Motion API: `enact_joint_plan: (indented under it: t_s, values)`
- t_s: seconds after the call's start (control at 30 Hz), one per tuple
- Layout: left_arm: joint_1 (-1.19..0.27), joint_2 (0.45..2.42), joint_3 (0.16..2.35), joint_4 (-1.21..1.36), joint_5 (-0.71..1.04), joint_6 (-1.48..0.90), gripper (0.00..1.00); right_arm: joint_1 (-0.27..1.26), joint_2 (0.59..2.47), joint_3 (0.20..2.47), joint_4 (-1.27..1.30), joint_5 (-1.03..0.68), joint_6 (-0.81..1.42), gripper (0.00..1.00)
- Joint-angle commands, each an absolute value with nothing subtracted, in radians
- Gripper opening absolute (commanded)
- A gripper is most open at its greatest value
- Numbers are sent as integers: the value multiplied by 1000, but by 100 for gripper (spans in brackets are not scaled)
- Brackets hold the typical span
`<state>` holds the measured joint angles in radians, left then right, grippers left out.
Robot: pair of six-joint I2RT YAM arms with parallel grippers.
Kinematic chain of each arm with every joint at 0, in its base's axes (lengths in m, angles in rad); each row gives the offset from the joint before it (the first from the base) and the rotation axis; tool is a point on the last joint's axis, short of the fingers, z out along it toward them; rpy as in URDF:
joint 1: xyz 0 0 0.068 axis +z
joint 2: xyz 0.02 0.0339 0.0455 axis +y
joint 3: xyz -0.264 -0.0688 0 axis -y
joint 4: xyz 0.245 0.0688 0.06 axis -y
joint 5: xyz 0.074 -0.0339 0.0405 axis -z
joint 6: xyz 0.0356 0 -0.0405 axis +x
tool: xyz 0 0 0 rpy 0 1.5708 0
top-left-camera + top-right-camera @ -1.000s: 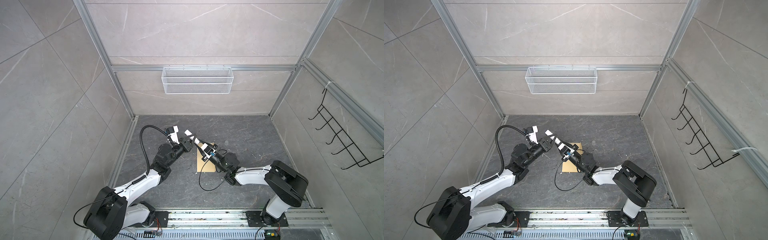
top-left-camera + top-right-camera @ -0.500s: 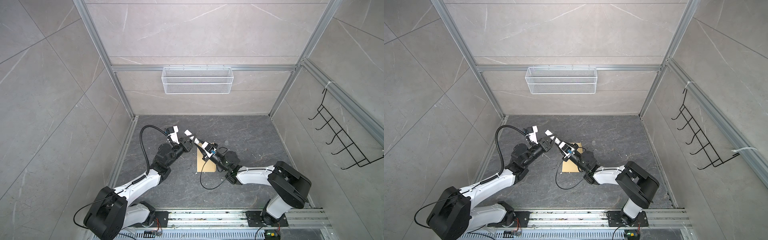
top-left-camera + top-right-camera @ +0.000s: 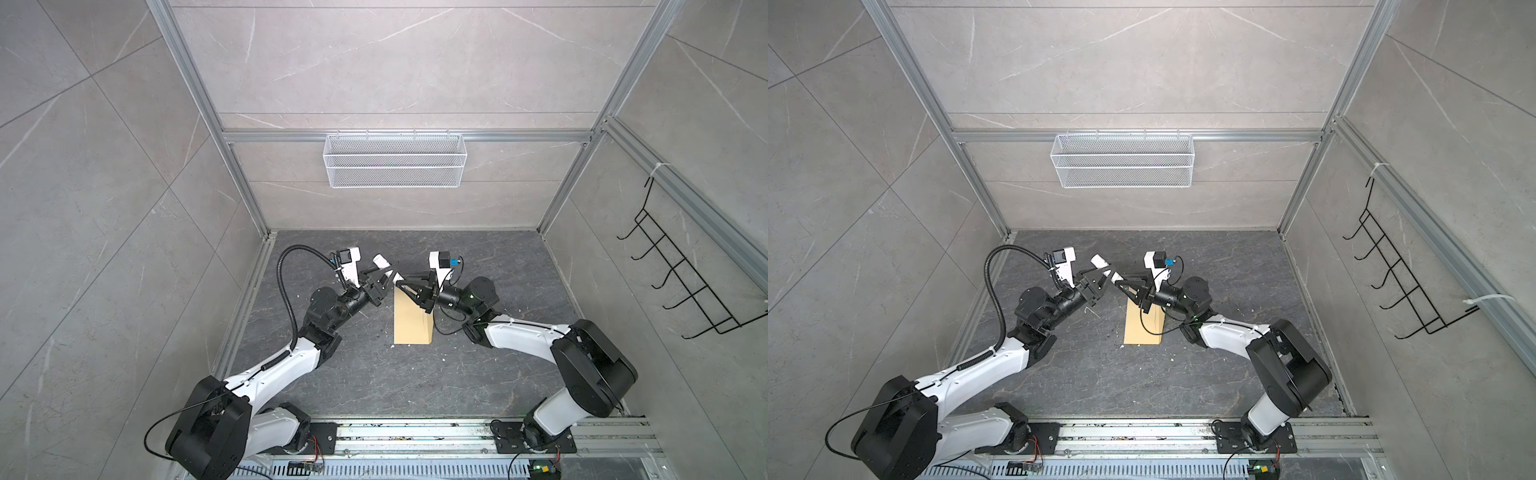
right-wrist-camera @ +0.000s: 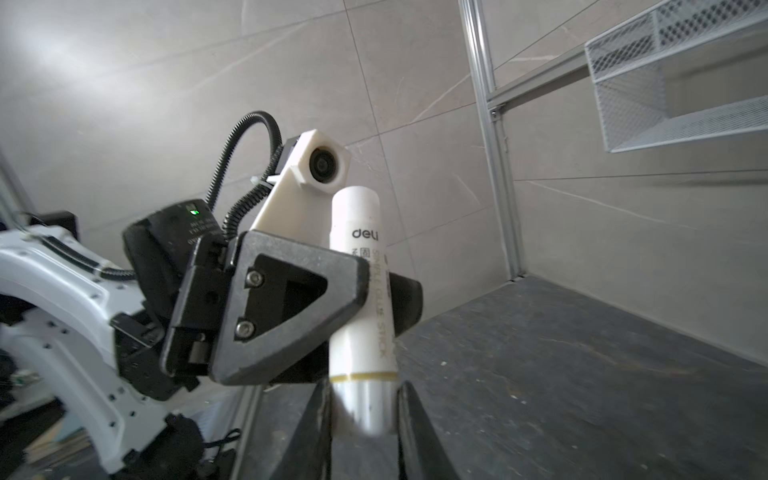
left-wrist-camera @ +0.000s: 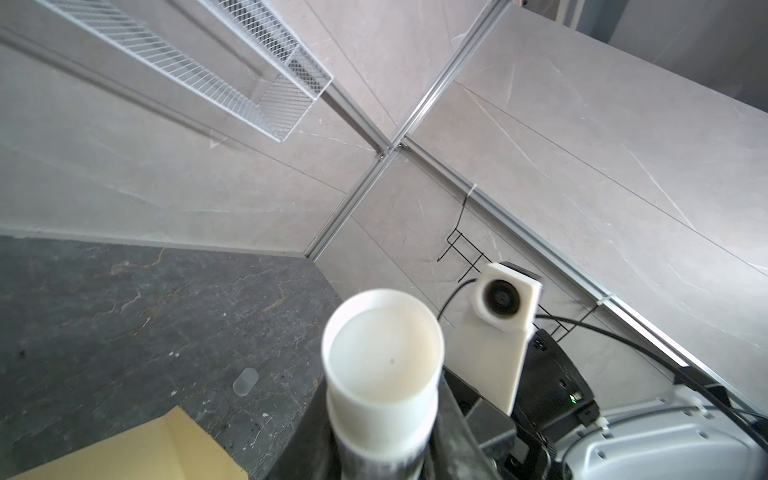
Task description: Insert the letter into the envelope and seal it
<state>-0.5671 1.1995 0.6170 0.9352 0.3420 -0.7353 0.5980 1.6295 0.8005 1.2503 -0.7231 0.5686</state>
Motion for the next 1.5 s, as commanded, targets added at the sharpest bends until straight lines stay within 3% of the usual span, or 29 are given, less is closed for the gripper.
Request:
enact_joint_plan:
  t_s: [0.0,0.13,0.27,0.33,0.43,0.6,0.73,0.97,1.47]
  values:
    - [-573,1180,625,960,442,-652,0,564,1673,886,1433,-772,902,2]
    - [-574,1178,624,958,435,-656,0,563,1690,899,1433,-786,905,3]
    - [-574,1186,629,943,377,-702,0,562,1679,883,1407,-786,835,9]
    - [-574,1192,636,930,345,-740,0,563,1664,859,1393,-764,768,19]
    - [-575,1195,645,911,299,-794,0,563,1598,814,1293,-705,575,41]
    - [-574,1187,654,895,263,-838,0,625,1436,680,1155,-390,89,66]
    - [-574,1178,655,890,257,-841,0,731,1386,633,1077,-198,-316,79]
    - [-574,1177,658,888,255,-842,0,834,1470,615,1224,-6,-561,75]
    - [-574,1177,662,888,261,-845,0,876,1541,669,1250,58,-577,48]
